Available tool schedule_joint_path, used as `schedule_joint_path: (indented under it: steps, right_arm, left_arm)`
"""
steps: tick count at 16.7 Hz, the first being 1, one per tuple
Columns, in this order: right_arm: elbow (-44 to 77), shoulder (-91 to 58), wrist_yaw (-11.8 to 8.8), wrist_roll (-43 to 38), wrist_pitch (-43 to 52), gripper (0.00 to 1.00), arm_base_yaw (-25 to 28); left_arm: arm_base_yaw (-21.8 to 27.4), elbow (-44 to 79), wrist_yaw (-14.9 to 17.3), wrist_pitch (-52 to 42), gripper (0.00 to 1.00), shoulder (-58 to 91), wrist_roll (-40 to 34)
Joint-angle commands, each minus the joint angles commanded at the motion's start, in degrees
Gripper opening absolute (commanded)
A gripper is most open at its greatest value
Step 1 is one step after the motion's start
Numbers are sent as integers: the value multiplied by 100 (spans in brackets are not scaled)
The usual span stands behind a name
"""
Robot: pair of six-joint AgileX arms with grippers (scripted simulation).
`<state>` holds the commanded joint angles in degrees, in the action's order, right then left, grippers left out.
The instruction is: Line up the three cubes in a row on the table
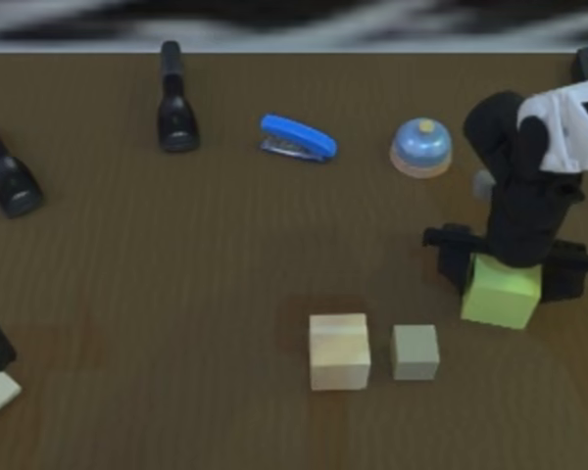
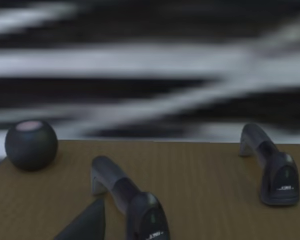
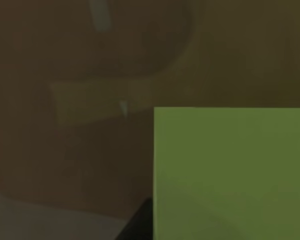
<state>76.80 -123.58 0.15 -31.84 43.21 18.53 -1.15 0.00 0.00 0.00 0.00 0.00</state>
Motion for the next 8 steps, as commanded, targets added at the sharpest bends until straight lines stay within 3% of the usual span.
schedule_joint_path:
  steps: [2,8]
  right_arm:
    - [0,0,0,0,0,2,0]
    - [0,0,0,0,0,0,0]
  left_arm:
    - [0,0,0,0,100,0,0]
    - [0,0,0,0,100,0,0]
